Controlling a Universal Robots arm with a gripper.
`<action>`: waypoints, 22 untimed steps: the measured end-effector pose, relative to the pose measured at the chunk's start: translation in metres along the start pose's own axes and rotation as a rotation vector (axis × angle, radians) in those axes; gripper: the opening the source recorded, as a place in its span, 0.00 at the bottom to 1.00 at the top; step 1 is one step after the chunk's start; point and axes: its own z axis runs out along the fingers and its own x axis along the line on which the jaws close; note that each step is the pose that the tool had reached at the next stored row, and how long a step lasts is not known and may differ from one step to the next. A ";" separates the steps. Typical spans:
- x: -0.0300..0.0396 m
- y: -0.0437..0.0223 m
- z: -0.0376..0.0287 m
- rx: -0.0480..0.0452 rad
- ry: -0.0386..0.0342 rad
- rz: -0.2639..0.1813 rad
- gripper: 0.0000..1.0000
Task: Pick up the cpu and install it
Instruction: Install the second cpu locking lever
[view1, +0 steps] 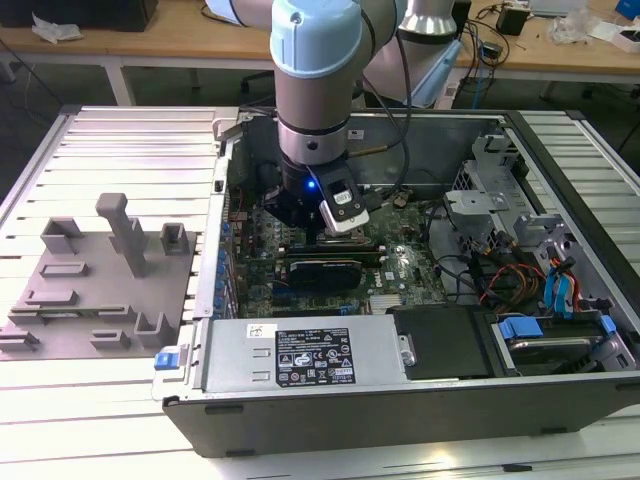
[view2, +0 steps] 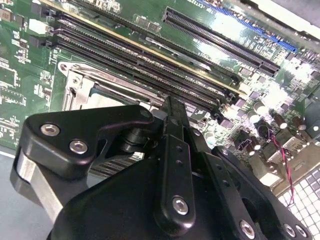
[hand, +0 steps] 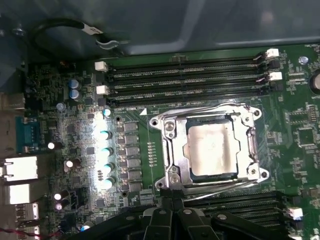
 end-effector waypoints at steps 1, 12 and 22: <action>0.0000 0.0000 0.0000 -0.0001 0.0000 0.000 0.11; -0.0081 -0.0016 0.0016 -0.0023 0.0062 -0.079 0.11; -0.0078 -0.0132 0.0014 -0.0404 0.0053 -0.107 0.11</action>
